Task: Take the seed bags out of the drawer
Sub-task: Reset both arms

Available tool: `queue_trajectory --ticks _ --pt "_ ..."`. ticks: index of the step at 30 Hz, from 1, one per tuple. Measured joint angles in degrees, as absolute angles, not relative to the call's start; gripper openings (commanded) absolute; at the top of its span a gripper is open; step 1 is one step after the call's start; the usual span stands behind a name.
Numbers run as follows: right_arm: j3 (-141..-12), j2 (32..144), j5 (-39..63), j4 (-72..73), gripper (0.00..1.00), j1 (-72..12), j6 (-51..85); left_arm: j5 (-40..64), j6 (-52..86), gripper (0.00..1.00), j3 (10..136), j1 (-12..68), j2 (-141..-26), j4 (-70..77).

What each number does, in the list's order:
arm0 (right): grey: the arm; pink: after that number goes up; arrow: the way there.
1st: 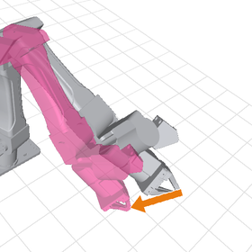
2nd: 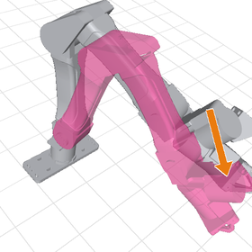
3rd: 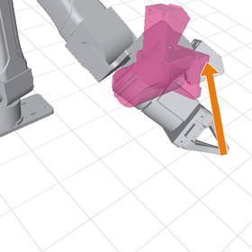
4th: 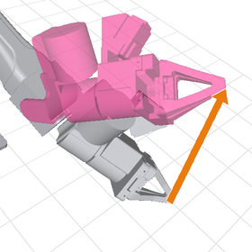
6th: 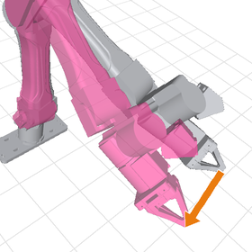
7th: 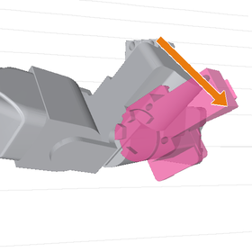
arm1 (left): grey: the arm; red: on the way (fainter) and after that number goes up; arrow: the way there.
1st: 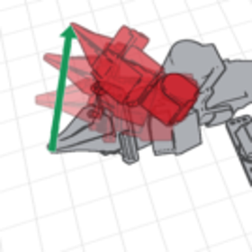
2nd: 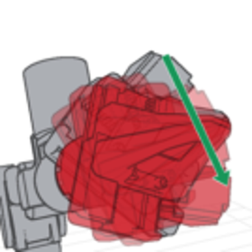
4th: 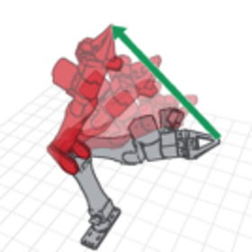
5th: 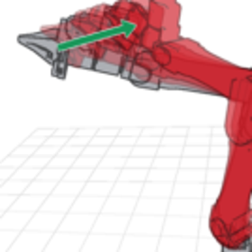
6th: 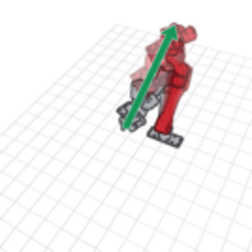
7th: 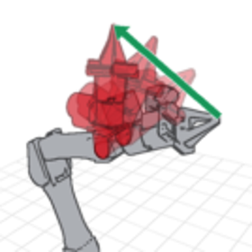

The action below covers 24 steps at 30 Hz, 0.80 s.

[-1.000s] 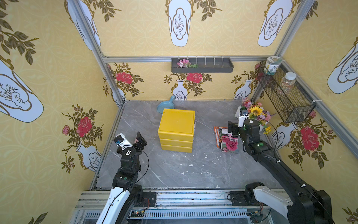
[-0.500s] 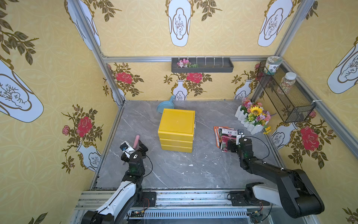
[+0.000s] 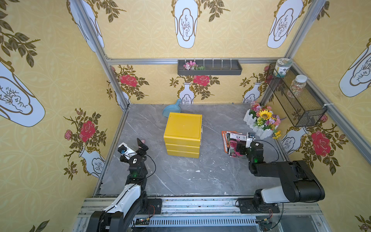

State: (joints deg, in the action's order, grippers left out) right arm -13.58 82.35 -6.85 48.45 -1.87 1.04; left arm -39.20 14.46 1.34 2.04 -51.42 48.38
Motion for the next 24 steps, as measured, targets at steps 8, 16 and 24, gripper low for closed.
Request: queue_trajectory --ticks 8,16,24 --pt "-13.58 82.39 -5.87 48.45 0.97 -1.85 1.08 -30.37 9.8 1.0 0.34 -1.5 -67.79 62.02" --pt "-13.58 82.35 -5.48 48.45 0.97 -1.85 1.08 -23.05 6.07 1.0 0.86 -1.48 -76.66 72.58" --pt "-13.58 82.35 -5.3 48.45 0.97 -1.85 1.08 -22.28 6.07 1.0 3.75 -1.56 -77.14 70.41"
